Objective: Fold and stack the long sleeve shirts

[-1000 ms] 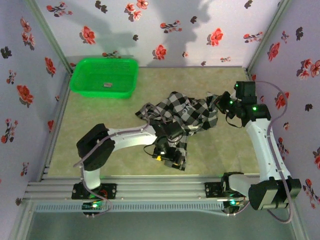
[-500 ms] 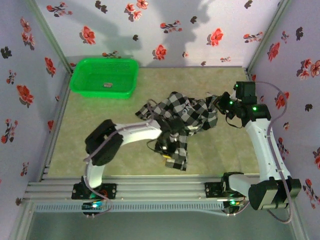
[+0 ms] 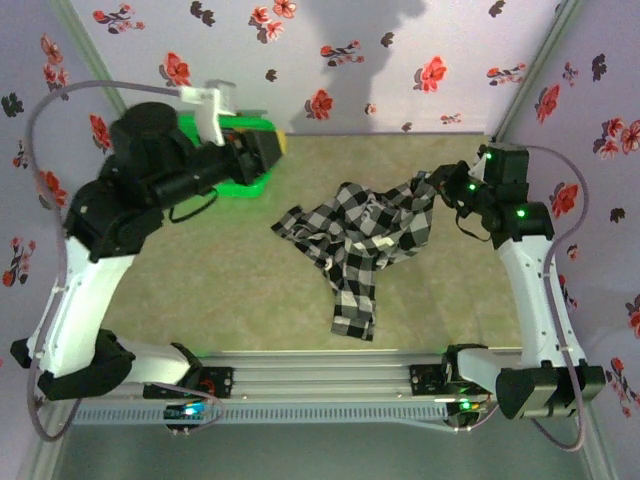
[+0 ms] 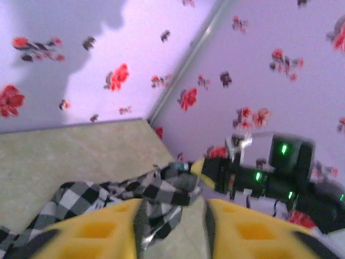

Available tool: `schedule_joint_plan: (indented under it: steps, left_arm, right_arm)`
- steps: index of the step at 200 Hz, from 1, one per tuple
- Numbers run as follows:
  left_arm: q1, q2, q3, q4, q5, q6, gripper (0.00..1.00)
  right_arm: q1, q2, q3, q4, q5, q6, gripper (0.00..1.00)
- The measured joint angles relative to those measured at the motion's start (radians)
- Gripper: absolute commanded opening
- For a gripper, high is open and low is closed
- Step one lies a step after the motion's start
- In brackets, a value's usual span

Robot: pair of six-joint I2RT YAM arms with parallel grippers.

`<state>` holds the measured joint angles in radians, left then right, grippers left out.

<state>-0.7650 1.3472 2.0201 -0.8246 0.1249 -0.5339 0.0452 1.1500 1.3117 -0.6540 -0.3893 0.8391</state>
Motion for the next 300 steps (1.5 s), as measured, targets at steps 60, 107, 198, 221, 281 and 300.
schedule_joint_plan:
  steps: [60, 107, 198, 221, 281, 300]
  left_arm:
    - [-0.223, 0.241, -0.583, -0.15, 0.054, -0.108, 0.86]
    - [-0.415, 0.434, -0.502, -0.238, 0.06, -0.148, 0.9]
    - [-0.436, 0.789, -0.385, -0.225, 0.022, -0.193, 0.76]
    - [-0.436, 0.818, -0.388, -0.209, 0.01, -0.208, 0.39]
    - [-0.389, 0.655, -0.519, -0.145, -0.002, -0.231, 0.0]
    - [-0.373, 0.537, -0.523, -0.138, -0.019, -0.231, 0.0]
  right_arm:
    - [-0.006, -0.006, -0.058, -0.006, 0.008, 0.005, 0.16]
    - [-0.006, -0.006, -0.12, -0.017, 0.003, 0.008, 0.16]
    - [-0.006, -0.031, -0.18, -0.058, -0.018, -0.026, 0.16]
    - [-0.006, -0.036, -0.183, -0.161, 0.082, -0.098, 0.56]
    - [-0.032, -0.037, -0.43, -0.176, 0.235, -0.158, 0.77]
    - [-0.032, -0.007, -0.463, -0.107, 0.224, -0.134, 0.77]
